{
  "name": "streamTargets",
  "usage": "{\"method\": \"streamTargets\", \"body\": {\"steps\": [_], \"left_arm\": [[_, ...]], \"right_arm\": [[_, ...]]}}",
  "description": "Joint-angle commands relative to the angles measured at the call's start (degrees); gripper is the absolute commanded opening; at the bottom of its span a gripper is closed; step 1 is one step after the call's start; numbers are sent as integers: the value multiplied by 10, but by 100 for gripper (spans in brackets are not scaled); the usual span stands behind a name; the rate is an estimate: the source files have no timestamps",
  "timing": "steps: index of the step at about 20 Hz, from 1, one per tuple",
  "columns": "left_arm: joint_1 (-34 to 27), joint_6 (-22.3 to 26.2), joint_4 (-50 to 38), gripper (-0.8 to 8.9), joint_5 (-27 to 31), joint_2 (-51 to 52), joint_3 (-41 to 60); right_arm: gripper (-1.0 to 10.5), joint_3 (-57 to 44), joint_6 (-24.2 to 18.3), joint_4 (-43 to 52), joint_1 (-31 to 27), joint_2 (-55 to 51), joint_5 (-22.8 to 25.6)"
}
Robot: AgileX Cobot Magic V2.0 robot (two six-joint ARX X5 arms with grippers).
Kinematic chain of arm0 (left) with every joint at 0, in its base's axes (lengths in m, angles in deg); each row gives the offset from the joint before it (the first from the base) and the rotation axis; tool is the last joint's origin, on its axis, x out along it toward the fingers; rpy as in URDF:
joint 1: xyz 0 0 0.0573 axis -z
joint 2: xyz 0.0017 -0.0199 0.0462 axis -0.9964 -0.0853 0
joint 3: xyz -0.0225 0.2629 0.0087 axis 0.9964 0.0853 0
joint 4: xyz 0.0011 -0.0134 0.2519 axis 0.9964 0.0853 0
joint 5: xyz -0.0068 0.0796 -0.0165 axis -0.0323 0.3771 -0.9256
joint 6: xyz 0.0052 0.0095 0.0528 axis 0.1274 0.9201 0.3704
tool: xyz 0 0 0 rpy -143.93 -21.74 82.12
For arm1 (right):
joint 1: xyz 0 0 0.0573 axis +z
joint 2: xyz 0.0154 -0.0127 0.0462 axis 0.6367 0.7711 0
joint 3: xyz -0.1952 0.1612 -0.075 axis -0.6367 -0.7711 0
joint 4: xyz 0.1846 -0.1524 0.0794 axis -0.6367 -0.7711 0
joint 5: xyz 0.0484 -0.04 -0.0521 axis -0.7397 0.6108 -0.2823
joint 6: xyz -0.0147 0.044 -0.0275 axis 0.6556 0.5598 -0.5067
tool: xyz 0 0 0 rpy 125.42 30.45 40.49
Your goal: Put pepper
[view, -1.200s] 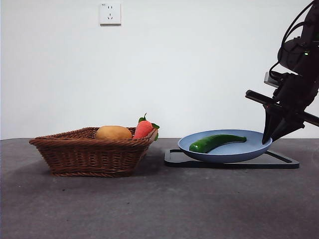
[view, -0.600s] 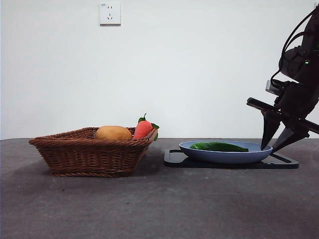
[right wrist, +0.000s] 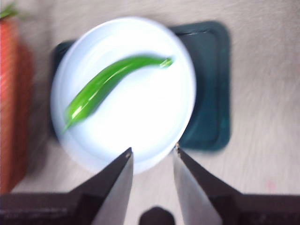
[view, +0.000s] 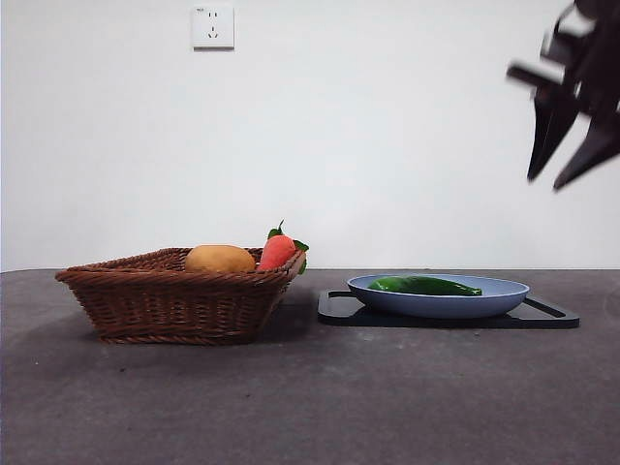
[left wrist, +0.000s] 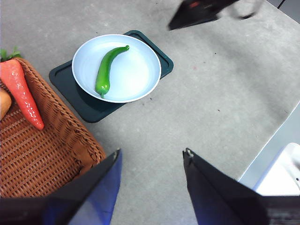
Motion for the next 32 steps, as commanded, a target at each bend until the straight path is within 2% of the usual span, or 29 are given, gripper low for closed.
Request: {"method": "streamTargets", "body": {"steps": [1, 6, 10, 12, 14, 20, 32], "left_arm": [[3, 7, -3, 232, 2, -6, -10], [3, 11, -4, 231, 2, -6, -10], [3, 11, -5, 224, 2, -6, -10], [3, 11, -5, 116, 2, -6, -10], [3, 11, -7, -3, 2, -6, -10], [3, 11, -8, 8, 1, -6, -10], [3, 11, -8, 8, 1, -6, -10]], "right_arm": [[153, 10, -38, -54, 17, -55, -2], [150, 10, -61, -199, 60, -196, -2], [85, 10, -78, -290, 90, -282, -2], [30, 10, -93, -316, 99, -315, -2], [3, 10, -101, -322, 102, -340, -2], [4, 10, -85, -319, 101, -365, -2], [4, 10, -87, -319, 100, -365, 1]]}}
